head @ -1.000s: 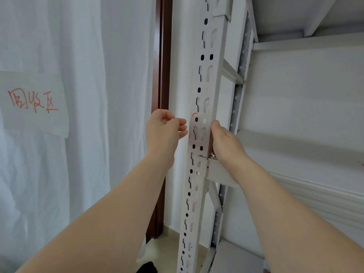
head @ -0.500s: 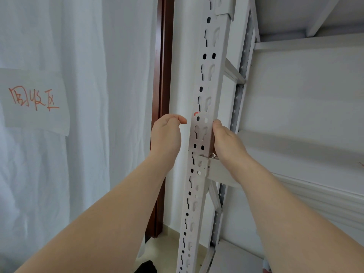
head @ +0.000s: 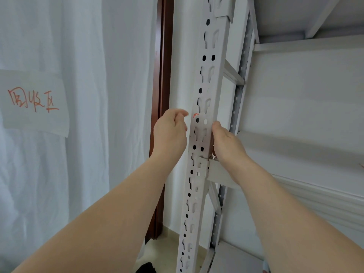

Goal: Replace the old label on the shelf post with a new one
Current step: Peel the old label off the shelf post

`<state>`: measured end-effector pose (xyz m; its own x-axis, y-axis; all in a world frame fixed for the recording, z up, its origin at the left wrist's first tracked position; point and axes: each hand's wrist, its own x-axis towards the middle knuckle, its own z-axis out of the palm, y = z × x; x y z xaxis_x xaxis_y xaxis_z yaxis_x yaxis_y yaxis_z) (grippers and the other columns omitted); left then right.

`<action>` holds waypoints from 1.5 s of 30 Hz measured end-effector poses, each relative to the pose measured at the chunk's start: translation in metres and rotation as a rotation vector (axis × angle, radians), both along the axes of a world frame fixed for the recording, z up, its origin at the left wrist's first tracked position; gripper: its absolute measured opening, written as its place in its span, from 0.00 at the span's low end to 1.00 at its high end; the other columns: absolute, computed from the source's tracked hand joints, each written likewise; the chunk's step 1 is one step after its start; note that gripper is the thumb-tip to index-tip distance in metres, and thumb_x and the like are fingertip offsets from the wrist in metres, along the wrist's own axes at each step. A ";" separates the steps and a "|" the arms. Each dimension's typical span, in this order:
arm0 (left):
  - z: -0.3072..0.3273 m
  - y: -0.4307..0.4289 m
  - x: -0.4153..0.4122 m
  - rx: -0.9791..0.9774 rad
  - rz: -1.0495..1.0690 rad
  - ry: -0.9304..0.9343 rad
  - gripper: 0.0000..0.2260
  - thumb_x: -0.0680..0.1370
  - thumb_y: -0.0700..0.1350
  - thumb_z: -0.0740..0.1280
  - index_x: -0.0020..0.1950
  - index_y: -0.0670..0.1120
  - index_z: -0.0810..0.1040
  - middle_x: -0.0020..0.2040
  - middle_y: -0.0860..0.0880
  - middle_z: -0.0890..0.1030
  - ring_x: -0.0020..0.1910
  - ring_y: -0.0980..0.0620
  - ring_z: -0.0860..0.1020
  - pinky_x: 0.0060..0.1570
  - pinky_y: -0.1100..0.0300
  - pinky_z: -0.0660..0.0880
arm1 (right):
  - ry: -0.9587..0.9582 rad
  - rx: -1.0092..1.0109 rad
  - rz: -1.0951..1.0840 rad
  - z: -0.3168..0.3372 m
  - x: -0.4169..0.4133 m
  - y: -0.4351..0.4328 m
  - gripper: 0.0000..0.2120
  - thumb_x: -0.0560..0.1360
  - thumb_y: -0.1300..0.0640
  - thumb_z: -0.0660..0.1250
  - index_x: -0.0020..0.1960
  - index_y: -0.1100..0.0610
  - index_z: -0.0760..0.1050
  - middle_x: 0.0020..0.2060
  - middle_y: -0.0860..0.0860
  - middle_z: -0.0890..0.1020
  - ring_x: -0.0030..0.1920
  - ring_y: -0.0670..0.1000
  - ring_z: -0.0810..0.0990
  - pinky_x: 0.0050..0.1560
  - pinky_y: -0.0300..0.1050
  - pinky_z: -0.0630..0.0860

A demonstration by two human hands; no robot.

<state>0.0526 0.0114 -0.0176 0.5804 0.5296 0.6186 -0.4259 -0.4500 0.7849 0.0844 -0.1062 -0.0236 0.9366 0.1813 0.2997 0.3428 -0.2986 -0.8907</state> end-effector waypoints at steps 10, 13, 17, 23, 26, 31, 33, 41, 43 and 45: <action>0.000 -0.009 0.004 0.141 -0.021 0.034 0.13 0.75 0.55 0.66 0.55 0.50 0.79 0.25 0.56 0.70 0.26 0.63 0.70 0.27 0.72 0.66 | -0.047 -0.057 0.029 -0.001 0.002 -0.001 0.28 0.74 0.37 0.44 0.52 0.51 0.77 0.51 0.51 0.81 0.58 0.58 0.78 0.67 0.62 0.71; 0.002 -0.009 0.007 0.071 -0.104 0.047 0.10 0.74 0.55 0.68 0.46 0.48 0.81 0.20 0.60 0.69 0.24 0.65 0.69 0.24 0.76 0.63 | -0.044 -0.068 0.015 -0.001 0.004 0.000 0.34 0.71 0.35 0.43 0.58 0.51 0.77 0.58 0.52 0.82 0.61 0.58 0.78 0.68 0.61 0.71; 0.005 0.000 0.014 -0.054 -0.261 0.095 0.12 0.68 0.57 0.73 0.41 0.49 0.83 0.31 0.54 0.74 0.33 0.58 0.73 0.40 0.65 0.76 | -0.060 -0.068 0.010 -0.001 0.004 0.000 0.31 0.75 0.36 0.43 0.58 0.52 0.77 0.56 0.51 0.82 0.61 0.59 0.78 0.67 0.62 0.71; 0.007 0.009 0.014 -0.103 -0.346 0.124 0.14 0.72 0.52 0.73 0.52 0.46 0.83 0.44 0.45 0.72 0.41 0.54 0.75 0.41 0.64 0.81 | -0.070 -0.071 0.001 -0.001 0.004 0.000 0.27 0.79 0.39 0.44 0.52 0.54 0.77 0.50 0.52 0.81 0.58 0.59 0.78 0.66 0.61 0.72; 0.007 0.011 0.014 -0.128 -0.392 0.122 0.15 0.73 0.49 0.73 0.55 0.43 0.82 0.46 0.44 0.74 0.42 0.54 0.78 0.38 0.67 0.79 | -0.066 -0.065 0.005 -0.001 0.004 0.001 0.29 0.77 0.37 0.43 0.55 0.53 0.77 0.54 0.53 0.82 0.59 0.59 0.78 0.67 0.62 0.71; 0.007 0.011 0.015 -0.124 -0.394 0.110 0.13 0.71 0.49 0.74 0.51 0.44 0.83 0.48 0.43 0.75 0.42 0.54 0.78 0.43 0.61 0.81 | -0.063 -0.074 -0.002 -0.002 0.006 -0.001 0.26 0.79 0.39 0.44 0.49 0.53 0.76 0.47 0.50 0.80 0.57 0.59 0.78 0.66 0.62 0.72; 0.008 0.011 0.016 -0.106 -0.378 0.108 0.14 0.71 0.50 0.74 0.52 0.43 0.83 0.50 0.42 0.77 0.42 0.55 0.79 0.44 0.59 0.81 | -0.064 -0.075 -0.001 -0.002 0.006 0.000 0.26 0.79 0.39 0.44 0.49 0.52 0.76 0.47 0.50 0.79 0.57 0.59 0.78 0.66 0.62 0.72; 0.008 0.013 0.017 -0.042 -0.355 0.105 0.14 0.72 0.48 0.73 0.53 0.41 0.82 0.34 0.53 0.73 0.34 0.61 0.77 0.36 0.65 0.79 | -0.043 -0.066 0.001 -0.001 0.004 0.002 0.27 0.73 0.35 0.44 0.49 0.50 0.75 0.47 0.49 0.78 0.56 0.59 0.78 0.67 0.63 0.71; 0.009 0.014 0.016 -0.050 -0.370 0.108 0.13 0.73 0.46 0.73 0.53 0.40 0.82 0.29 0.57 0.73 0.29 0.65 0.77 0.33 0.70 0.76 | -0.033 -0.052 0.002 -0.001 0.003 0.003 0.28 0.70 0.34 0.43 0.48 0.49 0.74 0.46 0.49 0.77 0.53 0.57 0.76 0.68 0.64 0.71; 0.009 0.014 0.015 -0.052 -0.383 0.113 0.12 0.73 0.45 0.72 0.53 0.40 0.81 0.25 0.60 0.74 0.29 0.66 0.77 0.31 0.72 0.75 | -0.020 -0.046 0.003 -0.001 0.003 0.003 0.28 0.69 0.33 0.44 0.47 0.49 0.74 0.46 0.49 0.77 0.51 0.56 0.75 0.68 0.64 0.71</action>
<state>0.0676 0.0250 -0.0085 0.8052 0.2904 0.5171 -0.4644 -0.2333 0.8543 0.0871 -0.1027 -0.0244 0.9298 0.1982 0.3101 0.3617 -0.3379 -0.8689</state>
